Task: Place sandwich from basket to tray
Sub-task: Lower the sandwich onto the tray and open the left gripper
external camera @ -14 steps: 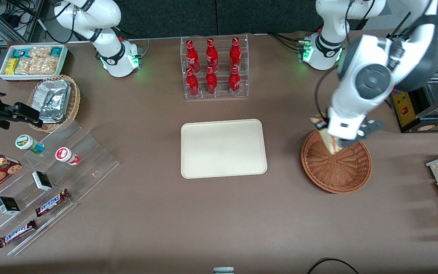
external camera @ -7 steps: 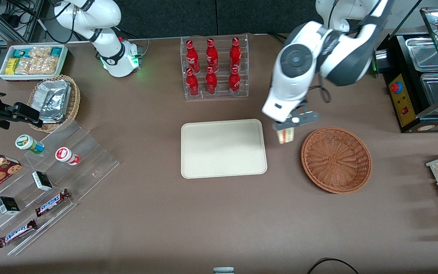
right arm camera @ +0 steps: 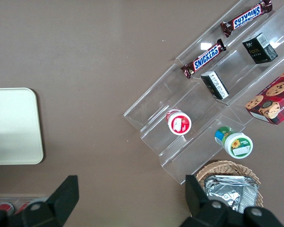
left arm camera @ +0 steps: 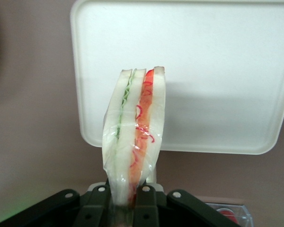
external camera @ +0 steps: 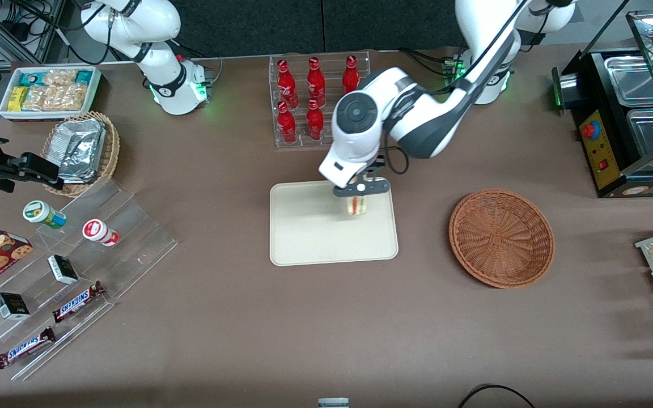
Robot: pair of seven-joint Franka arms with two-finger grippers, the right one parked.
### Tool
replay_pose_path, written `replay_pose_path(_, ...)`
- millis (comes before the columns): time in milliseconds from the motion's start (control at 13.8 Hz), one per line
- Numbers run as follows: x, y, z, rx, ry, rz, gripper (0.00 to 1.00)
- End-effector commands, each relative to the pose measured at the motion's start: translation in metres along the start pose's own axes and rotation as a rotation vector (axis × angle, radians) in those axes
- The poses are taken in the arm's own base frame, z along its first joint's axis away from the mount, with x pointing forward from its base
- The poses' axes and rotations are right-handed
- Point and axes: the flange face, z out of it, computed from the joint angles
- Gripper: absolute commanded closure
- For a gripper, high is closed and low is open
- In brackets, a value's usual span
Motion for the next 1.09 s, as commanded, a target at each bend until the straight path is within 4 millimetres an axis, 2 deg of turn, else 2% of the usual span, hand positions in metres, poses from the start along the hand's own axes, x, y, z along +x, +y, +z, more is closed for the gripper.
replay_pose_path(0,0.006,0.030,0.022,-0.005,-0.019,-0.010,1.00)
replay_pose_path(218,0.006,0.055,0.051,-0.067,0.025,-0.043,1.00)
replay_pose_path(508,0.008,0.067,0.094,-0.031,0.132,-0.080,1.00)
replay_pose_path(653,0.011,0.068,0.107,-0.030,0.147,-0.074,1.00)
replay_pose_path(944,0.012,0.069,0.118,-0.015,0.149,-0.071,1.00)
replay_pose_path(1016,0.012,0.069,0.120,-0.012,0.147,-0.069,0.84)
